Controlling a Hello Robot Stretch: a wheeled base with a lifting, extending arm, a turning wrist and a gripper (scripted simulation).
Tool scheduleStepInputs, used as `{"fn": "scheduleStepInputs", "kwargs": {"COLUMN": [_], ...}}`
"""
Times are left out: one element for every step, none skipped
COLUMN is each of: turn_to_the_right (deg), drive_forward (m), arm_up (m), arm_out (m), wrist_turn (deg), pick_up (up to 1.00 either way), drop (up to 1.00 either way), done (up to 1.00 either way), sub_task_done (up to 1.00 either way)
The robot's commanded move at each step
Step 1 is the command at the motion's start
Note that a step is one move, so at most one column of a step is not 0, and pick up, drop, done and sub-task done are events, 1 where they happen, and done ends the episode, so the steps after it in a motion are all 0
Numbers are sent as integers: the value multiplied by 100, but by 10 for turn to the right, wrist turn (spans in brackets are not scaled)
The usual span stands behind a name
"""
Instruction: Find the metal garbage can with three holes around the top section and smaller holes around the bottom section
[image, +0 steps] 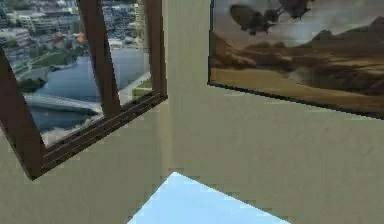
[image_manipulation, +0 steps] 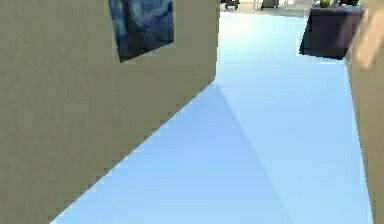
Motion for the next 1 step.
{"fn": "scheduleStepInputs", "kwargs": {"turn_to_the_right": [450], "drive_forward": [0], "arm_up": [0], "arm_out": [0], "wrist_turn": [0], "pick_up": [0], "drop": [0], "done": [0], "sub_task_done": [0]}}
